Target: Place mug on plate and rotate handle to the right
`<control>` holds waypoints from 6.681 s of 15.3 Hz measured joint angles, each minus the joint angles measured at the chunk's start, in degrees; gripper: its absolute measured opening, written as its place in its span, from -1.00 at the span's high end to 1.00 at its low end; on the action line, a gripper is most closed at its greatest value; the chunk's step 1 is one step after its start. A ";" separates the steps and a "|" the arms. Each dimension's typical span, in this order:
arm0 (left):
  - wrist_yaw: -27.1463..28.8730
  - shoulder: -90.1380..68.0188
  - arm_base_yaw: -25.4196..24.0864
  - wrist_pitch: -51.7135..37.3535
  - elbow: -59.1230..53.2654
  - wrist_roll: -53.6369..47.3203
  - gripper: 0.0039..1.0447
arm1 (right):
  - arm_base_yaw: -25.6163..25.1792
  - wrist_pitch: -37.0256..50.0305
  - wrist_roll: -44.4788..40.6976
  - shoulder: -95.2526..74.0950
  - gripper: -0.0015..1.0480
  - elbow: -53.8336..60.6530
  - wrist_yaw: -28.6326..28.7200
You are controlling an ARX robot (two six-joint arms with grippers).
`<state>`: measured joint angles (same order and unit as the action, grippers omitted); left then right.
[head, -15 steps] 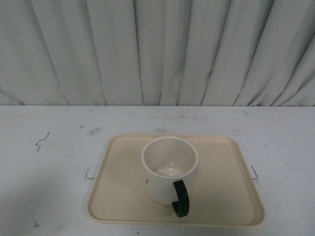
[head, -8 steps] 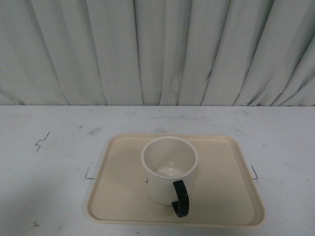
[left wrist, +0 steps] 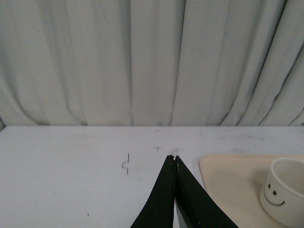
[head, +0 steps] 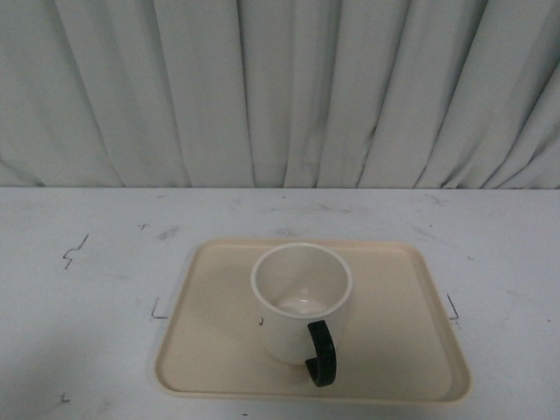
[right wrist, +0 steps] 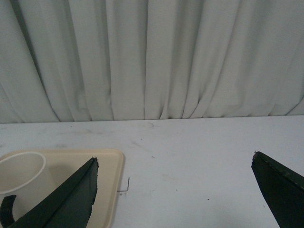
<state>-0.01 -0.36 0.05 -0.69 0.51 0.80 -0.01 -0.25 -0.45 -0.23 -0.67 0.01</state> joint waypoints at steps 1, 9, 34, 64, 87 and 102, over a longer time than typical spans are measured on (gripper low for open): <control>0.07 -0.07 0.00 0.63 0.33 0.02 0.97 | 0.00 0.11 0.00 0.00 -0.87 0.00 0.04; 0.13 -0.07 0.00 0.83 -0.02 0.00 -0.54 | -11.85 -16.11 -14.73 -24.92 -0.87 -11.21 28.83; 0.04 -0.07 0.00 0.87 -0.02 -0.04 -0.88 | 26.25 -20.22 13.49 -118.84 0.14 -74.73 6.95; 0.04 -0.07 0.00 0.90 -0.02 -0.04 -0.88 | 24.79 -41.00 -53.79 -125.17 -0.41 -97.13 17.11; 0.00 -0.07 -0.04 0.87 -0.02 -0.07 -0.88 | -0.37 47.98 -0.35 -50.42 0.96 -1.49 -0.66; 0.02 -0.07 -0.04 0.87 -0.02 -0.07 -0.88 | -0.26 20.83 -0.35 -20.24 0.96 0.00 -0.17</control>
<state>0.01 -0.43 0.01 0.19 0.49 0.73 -0.27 20.58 -0.80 -20.47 -0.67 -0.16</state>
